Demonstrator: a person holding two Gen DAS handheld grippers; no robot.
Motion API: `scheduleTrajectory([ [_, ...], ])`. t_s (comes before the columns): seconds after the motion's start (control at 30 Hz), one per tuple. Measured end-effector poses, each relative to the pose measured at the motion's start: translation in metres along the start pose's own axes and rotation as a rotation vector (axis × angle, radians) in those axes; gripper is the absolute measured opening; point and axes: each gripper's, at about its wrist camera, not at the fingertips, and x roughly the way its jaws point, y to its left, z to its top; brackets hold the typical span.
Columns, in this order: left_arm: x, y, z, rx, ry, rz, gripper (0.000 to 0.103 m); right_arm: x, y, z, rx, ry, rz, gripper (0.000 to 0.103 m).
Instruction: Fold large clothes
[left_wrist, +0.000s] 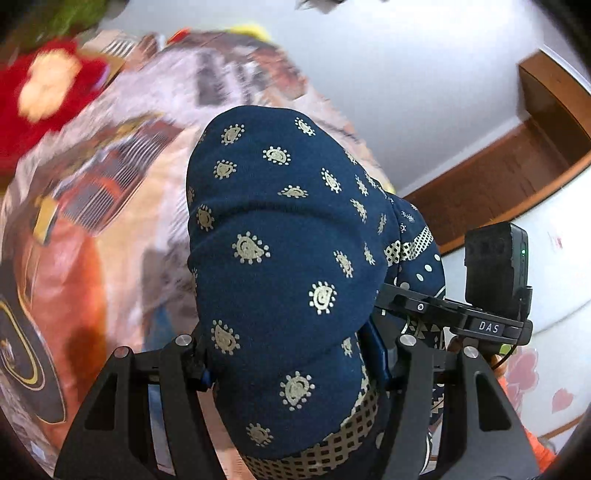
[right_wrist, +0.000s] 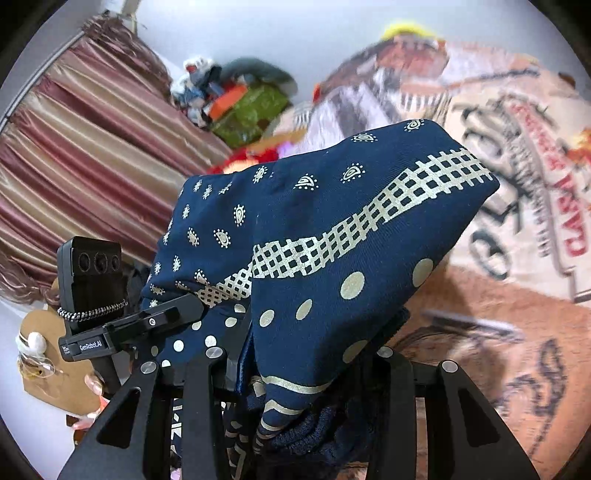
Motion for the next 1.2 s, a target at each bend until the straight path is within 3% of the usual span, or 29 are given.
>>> scheduleTrajectory([
  [0.23, 0.053, 0.088, -0.02, -0.129, 0.127, 0.04, 0.062, 0.094, -0.028, -0.005, 0.064, 0.159, -0.046, 0.038],
  [0.33, 0.059, 0.105, -0.034, -0.169, 0.138, 0.022, 0.069, 0.12, -0.04, -0.008, 0.063, 0.216, -0.08, 0.038],
  [0.47, 0.034, 0.091, -0.052, -0.073, 0.062, 0.141, 0.076, 0.125, -0.039, -0.01, 0.032, 0.247, -0.091, 0.055],
  [0.57, 0.012, 0.068, -0.068, 0.036, 0.012, 0.26, 0.076, 0.112, -0.018, -0.009, -0.062, 0.227, -0.155, 0.063],
  [0.63, 0.002, 0.056, -0.079, 0.092, -0.005, 0.291, 0.076, 0.101, -0.008, -0.009, -0.119, 0.194, -0.198, 0.067],
  [0.77, 0.004, 0.043, -0.102, 0.154, 0.005, 0.338, 0.078, 0.082, 0.019, -0.022, -0.243, 0.115, -0.256, 0.091],
  [0.9, 0.023, 0.038, -0.121, 0.185, 0.009, 0.433, 0.082, 0.098, 0.031, -0.042, -0.332, 0.181, -0.299, 0.091],
  [1.0, 0.019, 0.034, -0.137, 0.185, 0.01, 0.455, 0.083, 0.12, 0.021, -0.064, -0.395, 0.276, -0.386, 0.091],
  [1.2, 0.0, 0.021, -0.164, 0.183, -0.013, 0.469, 0.083, 0.097, 0.006, -0.082, -0.366, 0.265, -0.376, 0.093],
])
